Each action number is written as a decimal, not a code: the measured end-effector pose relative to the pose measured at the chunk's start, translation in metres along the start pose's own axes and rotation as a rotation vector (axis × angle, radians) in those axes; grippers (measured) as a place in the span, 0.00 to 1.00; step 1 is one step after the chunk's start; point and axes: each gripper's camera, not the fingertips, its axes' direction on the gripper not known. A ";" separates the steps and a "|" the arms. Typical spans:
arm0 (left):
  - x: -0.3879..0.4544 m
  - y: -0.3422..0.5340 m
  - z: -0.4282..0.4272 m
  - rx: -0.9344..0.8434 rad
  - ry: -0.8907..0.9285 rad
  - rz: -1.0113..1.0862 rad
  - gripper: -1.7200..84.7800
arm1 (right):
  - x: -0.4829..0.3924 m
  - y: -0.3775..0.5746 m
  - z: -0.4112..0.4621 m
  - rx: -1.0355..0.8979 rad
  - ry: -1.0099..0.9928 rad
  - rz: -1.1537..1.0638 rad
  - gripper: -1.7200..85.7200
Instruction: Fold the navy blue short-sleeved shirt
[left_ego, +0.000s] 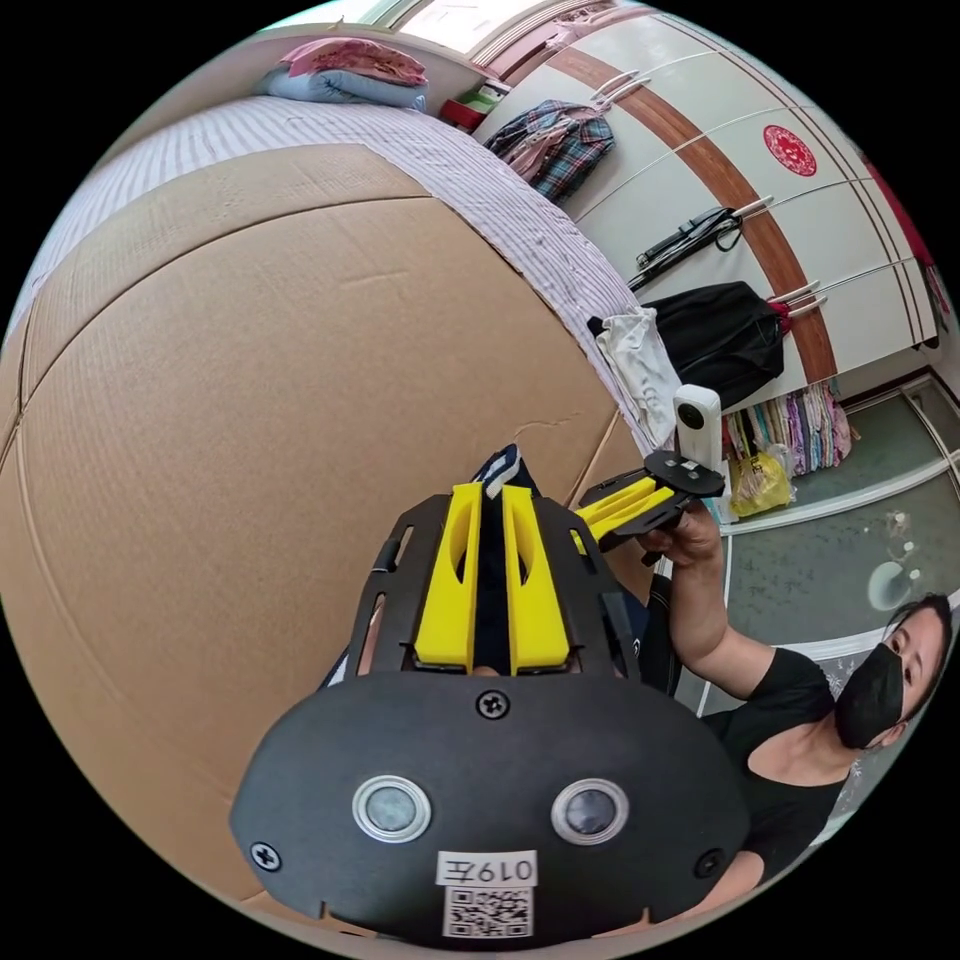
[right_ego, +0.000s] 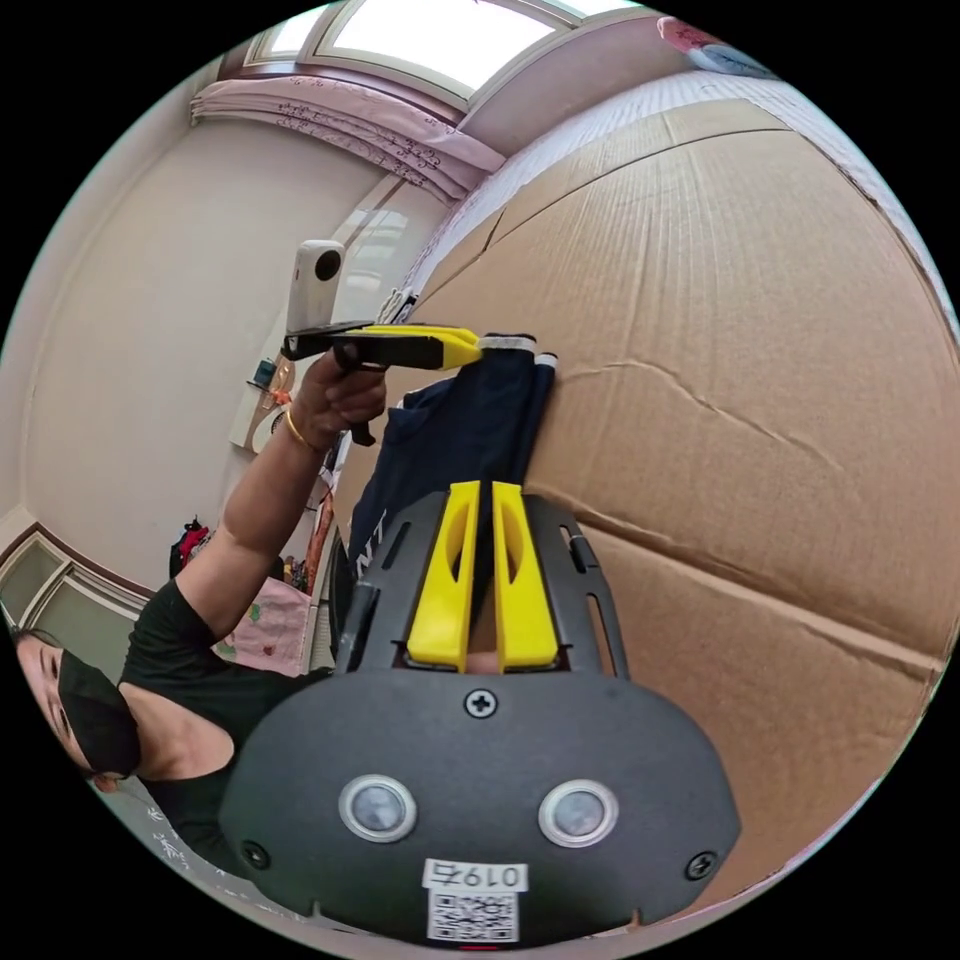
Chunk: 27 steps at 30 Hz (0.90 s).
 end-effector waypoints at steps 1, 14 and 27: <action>0.000 0.000 0.000 0.001 -0.005 0.002 0.06 | -0.002 0.002 0.006 -0.011 0.003 -0.003 0.03; -0.031 0.019 -0.018 0.056 0.087 -0.052 0.09 | -0.009 0.028 0.035 -0.003 -0.049 0.001 0.03; 0.002 0.069 -0.039 -0.104 -0.106 0.196 0.11 | -0.027 0.046 0.037 0.229 -0.082 -0.169 0.10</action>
